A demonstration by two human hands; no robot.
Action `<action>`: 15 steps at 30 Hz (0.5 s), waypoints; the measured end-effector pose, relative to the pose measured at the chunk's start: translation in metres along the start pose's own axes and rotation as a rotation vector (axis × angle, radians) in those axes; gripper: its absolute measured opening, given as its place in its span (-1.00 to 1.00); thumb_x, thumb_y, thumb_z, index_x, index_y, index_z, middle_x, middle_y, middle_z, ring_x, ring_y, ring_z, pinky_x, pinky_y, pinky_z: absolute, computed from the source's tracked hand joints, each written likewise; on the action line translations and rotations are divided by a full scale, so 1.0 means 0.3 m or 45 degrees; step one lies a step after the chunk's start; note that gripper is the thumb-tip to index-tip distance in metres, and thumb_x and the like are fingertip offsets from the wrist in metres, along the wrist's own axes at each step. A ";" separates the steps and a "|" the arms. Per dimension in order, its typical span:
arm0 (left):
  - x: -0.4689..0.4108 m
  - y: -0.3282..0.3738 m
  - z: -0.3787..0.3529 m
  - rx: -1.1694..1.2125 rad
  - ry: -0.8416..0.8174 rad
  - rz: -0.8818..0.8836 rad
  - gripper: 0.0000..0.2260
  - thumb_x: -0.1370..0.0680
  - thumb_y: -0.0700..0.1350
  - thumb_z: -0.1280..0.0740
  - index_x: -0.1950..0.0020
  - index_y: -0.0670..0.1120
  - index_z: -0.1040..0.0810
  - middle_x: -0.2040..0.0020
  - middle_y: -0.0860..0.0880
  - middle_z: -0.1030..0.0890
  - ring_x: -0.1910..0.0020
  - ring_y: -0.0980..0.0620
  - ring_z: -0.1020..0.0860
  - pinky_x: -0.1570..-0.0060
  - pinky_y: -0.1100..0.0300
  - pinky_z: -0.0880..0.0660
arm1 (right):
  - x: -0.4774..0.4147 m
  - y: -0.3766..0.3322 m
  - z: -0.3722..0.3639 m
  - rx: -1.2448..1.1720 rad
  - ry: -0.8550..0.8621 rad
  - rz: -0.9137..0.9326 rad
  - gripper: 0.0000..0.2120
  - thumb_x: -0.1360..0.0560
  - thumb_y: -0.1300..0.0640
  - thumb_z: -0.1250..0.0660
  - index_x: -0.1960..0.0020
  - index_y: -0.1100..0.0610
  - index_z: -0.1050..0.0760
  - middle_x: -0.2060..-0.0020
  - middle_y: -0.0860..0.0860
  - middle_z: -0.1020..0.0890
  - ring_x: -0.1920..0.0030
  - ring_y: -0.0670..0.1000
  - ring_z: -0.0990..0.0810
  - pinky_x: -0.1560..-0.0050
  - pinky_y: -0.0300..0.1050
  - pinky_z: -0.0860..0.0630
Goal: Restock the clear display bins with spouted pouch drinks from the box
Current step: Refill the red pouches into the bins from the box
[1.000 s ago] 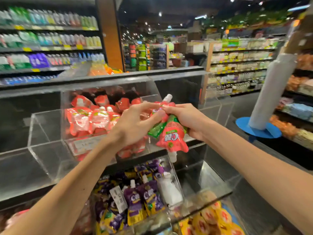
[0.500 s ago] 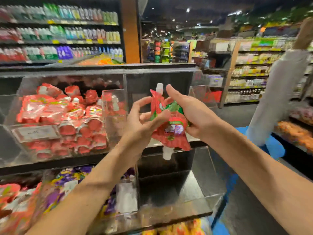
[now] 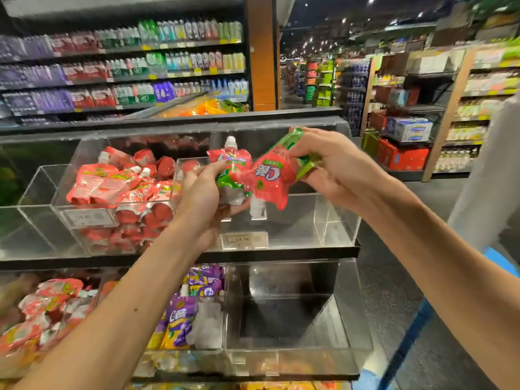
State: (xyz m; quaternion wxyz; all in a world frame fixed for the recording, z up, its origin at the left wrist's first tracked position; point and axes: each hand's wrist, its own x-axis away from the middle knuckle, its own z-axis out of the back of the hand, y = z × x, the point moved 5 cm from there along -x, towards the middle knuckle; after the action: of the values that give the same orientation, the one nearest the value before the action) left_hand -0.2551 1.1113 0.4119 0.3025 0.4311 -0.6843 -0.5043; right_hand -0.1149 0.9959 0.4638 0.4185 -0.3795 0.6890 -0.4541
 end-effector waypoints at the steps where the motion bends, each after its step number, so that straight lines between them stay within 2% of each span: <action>1: -0.008 0.007 0.010 0.004 -0.002 0.011 -0.64 -0.60 -0.03 -0.34 -0.34 -0.14 -0.43 -0.06 -0.23 -0.67 0.30 -0.05 -0.68 0.39 0.10 -0.59 | -0.012 -0.014 0.007 0.031 0.026 0.039 -0.84 -0.52 0.44 -0.23 0.12 0.22 -0.48 0.30 0.05 -0.57 0.20 -0.01 -0.55 0.07 -0.12 -0.55; 2: -0.015 0.020 0.016 -0.007 0.001 0.007 -0.70 -0.61 -0.05 -0.33 -0.29 -0.13 -0.43 -0.04 -0.25 -0.65 0.32 -0.08 -0.68 0.38 0.06 -0.60 | -0.029 -0.023 0.016 0.067 0.078 0.073 -0.85 -0.52 0.43 -0.26 0.05 0.23 -0.51 0.25 0.07 -0.60 0.20 -0.02 -0.58 0.09 -0.16 -0.59; 4: -0.043 0.050 0.022 -0.101 0.002 -0.048 -0.81 -0.61 -0.09 -0.33 -0.18 -0.08 -0.41 -0.05 -0.21 -0.60 0.34 -0.09 -0.67 0.32 -0.05 -0.62 | -0.071 -0.026 0.038 0.158 0.215 0.126 -0.74 -0.47 0.45 -0.34 -0.12 0.24 -0.54 0.15 0.13 -0.64 0.17 0.00 -0.63 0.13 -0.19 -0.63; 6: -0.082 0.081 0.012 -0.391 -0.022 -0.175 -0.78 -0.62 -0.10 -0.31 -0.23 -0.01 -0.37 -0.11 -0.11 -0.52 0.17 -0.10 -0.64 0.20 -0.12 -0.61 | -0.113 -0.010 0.050 0.358 0.314 0.180 -0.61 -0.40 0.45 -0.44 -0.19 0.21 -0.56 0.08 0.11 -0.68 0.14 -0.02 -0.67 0.15 -0.22 -0.63; 7: -0.105 0.095 0.001 -0.629 -0.038 -0.282 -0.73 -0.63 -0.08 -0.29 -0.29 0.01 -0.33 -0.12 -0.04 -0.49 0.04 -0.06 -0.57 -0.10 0.02 -0.46 | -0.130 0.000 0.049 0.511 0.329 0.209 -0.56 -0.37 0.43 -0.48 -0.21 0.19 -0.56 0.06 0.08 -0.69 0.15 -0.07 -0.68 0.17 -0.26 -0.60; 8: -0.125 0.104 -0.015 -0.874 -0.078 -0.377 -0.71 -0.64 -0.06 -0.26 -0.33 0.02 -0.29 -0.11 0.01 -0.46 -0.03 -0.02 -0.49 -0.08 0.19 -0.30 | -0.149 0.013 0.044 0.681 0.325 0.231 -0.53 -0.35 0.41 -0.52 -0.22 0.16 -0.56 0.07 0.03 -0.69 0.19 -0.14 -0.67 0.20 -0.31 -0.58; 9: -0.142 0.108 -0.036 -1.056 -0.152 -0.446 -0.72 -0.65 -0.06 -0.23 -0.34 0.03 -0.27 -0.08 0.00 -0.47 -0.07 -0.04 -0.47 -0.06 0.25 -0.17 | -0.170 0.028 0.037 0.854 0.303 0.235 -0.50 -0.34 0.37 -0.55 -0.24 0.13 -0.55 0.07 -0.03 -0.67 0.23 -0.20 -0.66 0.22 -0.33 -0.57; 12: -0.226 0.090 -0.110 -1.425 -0.376 -0.549 -0.81 -0.66 -0.09 -0.16 -0.27 0.05 -0.32 -0.05 -0.14 -0.59 -0.07 -0.24 -0.54 -0.10 -0.02 -0.43 | -0.258 0.085 0.031 1.370 0.207 0.170 -0.45 -0.31 0.20 -0.59 -0.27 0.05 -0.55 0.01 -0.03 -0.66 0.12 -0.10 -0.66 0.08 -0.19 -0.62; 14: -0.307 0.057 -0.140 -1.709 -0.437 -0.484 -0.84 -0.64 -0.12 -0.18 -0.19 0.05 -0.44 -0.15 -0.17 -0.58 -0.06 -0.22 -0.54 0.02 0.01 -0.49 | -0.324 0.139 0.025 1.792 0.056 0.059 -0.52 -0.30 0.10 -0.57 -0.21 0.03 -0.59 0.03 -0.03 -0.65 0.07 -0.02 -0.63 0.08 -0.16 -0.55; 15: -0.342 0.040 -0.150 -1.809 -0.457 -0.426 -0.85 -0.62 -0.15 -0.21 -0.13 0.03 -0.49 -0.16 -0.17 -0.59 0.02 -0.16 -0.56 0.17 0.05 -0.50 | -0.356 0.172 0.026 1.998 -0.057 -0.015 -0.55 -0.30 0.08 -0.56 -0.17 0.02 -0.60 0.05 -0.04 -0.65 0.06 0.00 -0.63 0.10 -0.17 -0.52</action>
State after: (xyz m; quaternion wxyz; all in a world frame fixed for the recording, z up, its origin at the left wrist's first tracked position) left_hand -0.1748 1.1853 0.4394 0.3111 0.1414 -0.1582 -0.9264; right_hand -0.0765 1.1055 0.4380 0.5757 0.0145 0.1560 -0.8025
